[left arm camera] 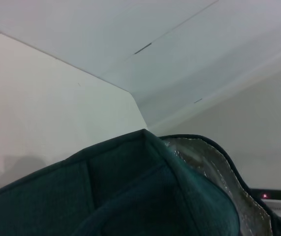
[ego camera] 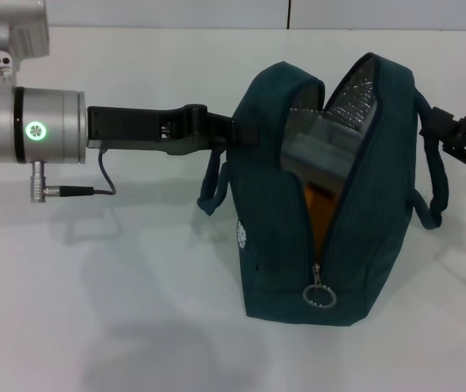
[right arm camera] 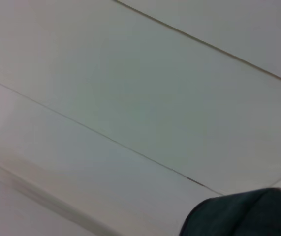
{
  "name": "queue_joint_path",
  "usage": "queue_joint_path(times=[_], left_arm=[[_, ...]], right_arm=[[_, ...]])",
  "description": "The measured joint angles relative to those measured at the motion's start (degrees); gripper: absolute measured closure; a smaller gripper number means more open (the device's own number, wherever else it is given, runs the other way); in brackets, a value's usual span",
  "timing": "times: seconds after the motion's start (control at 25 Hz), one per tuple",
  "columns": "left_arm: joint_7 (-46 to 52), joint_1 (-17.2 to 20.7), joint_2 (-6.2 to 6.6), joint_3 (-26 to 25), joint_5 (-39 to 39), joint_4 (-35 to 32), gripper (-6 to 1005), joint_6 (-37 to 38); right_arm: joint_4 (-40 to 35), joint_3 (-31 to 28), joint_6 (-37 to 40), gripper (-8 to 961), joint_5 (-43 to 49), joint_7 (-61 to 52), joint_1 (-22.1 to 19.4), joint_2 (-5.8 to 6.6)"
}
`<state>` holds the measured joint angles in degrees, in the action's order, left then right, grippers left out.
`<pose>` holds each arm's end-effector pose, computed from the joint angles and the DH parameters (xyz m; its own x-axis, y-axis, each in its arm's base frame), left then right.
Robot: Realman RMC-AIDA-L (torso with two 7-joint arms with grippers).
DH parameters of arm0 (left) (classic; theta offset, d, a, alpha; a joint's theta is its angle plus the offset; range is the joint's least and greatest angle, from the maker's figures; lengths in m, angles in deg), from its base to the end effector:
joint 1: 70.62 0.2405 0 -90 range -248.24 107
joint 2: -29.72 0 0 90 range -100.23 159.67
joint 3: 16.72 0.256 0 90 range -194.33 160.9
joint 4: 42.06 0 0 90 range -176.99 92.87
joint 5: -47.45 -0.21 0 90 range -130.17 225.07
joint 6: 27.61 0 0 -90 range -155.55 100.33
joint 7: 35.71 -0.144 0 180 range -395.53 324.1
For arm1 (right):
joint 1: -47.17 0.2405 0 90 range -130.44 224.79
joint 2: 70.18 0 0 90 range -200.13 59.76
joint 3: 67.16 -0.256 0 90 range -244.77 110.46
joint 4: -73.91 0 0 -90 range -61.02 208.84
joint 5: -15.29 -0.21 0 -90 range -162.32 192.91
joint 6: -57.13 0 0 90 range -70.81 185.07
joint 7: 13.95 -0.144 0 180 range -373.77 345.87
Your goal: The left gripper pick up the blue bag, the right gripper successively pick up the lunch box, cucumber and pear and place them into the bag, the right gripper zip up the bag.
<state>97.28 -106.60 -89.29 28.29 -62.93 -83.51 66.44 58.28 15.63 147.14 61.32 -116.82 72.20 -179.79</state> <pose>-0.2042 0.3487 0.0030 0.2917 0.8819 0.3704 0.8272 -0.4270 0.3652 0.2730 0.3092 0.0170 0.0189 -0.7030 -0.7110 -0.7419 -0.4865 0.4614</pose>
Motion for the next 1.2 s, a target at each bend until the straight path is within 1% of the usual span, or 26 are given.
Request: queue_joint_path(times=[0.16, 0.28, 0.36, 0.4, 0.48, 0.72, 0.8, 0.88, 0.92, 1.04, 1.16, 1.2], left_arm=[[0.08, -0.01, 0.06, 0.00, -0.01, -0.18, 959, 0.07], [0.07, -0.08, 0.14, 0.00, -0.01, -0.17, 959, 0.07], [0.02, -0.14, 0.17, 0.00, -0.01, -0.16, 960, 0.06], [-0.06, -0.19, 0.18, 0.00, 0.00, -0.17, 960, 0.05], [-0.08, -0.19, 0.19, 0.00, 0.00, -0.17, 960, 0.05], [-0.11, -0.18, 0.06, -0.01, -0.02, 0.04, 960, 0.00], [-0.10, -0.23, -0.05, -0.01, -0.02, 0.04, 960, -0.01], [-0.10, -0.35, -0.15, 0.01, -0.05, 0.10, 960, -0.02], [-0.05, -0.40, -0.19, 0.06, -0.07, 0.11, 960, -0.02], [0.14, -0.50, -0.25, 0.64, -0.04, 0.17, 959, -0.15], [0.16, -0.61, -0.30, 0.95, 0.02, 0.23, 959, -0.30], [0.17, -0.63, -0.31, 0.95, 0.02, 0.23, 959, -0.31]], right_arm=[[-0.26, 0.01, 3.28, 739, -0.13, 0.66, -0.92, -0.50], [-0.04, 0.00, 6.05, 528, -0.17, 0.80, -1.63, -0.61], [-0.03, -0.03, 6.90, 437, -0.18, 0.99, -2.09, -0.65], [-0.20, -0.13, 9.03, 391, -0.20, 2.97, -3.56, -0.79], [-0.23, -0.14, 10.20, 300, -0.09, 4.73, -4.32, -0.91], [0.02, 0.40, 19.91, 179, 1.91, 20.45, -8.30, -1.12], [0.02, 0.44, 22.26, 139, 5.64, 26.47, -9.06, -1.17], [0.03, 0.42, 23.13, 99, 10.32, 32.08, -9.66, -1.53], [0.03, 0.38, 23.18, 79, 12.04, 34.29, -9.85, -1.71], [0.07, 0.32, 21.47, 77, 17.68, 41.16, -10.39, -3.08], [0.11, 0.38, 16.27, 76, 20.20, 42.97, -10.48, -4.48], [0.13, 0.48, 12.93, 77, 21.00, 42.98, -10.21, -4.97]])
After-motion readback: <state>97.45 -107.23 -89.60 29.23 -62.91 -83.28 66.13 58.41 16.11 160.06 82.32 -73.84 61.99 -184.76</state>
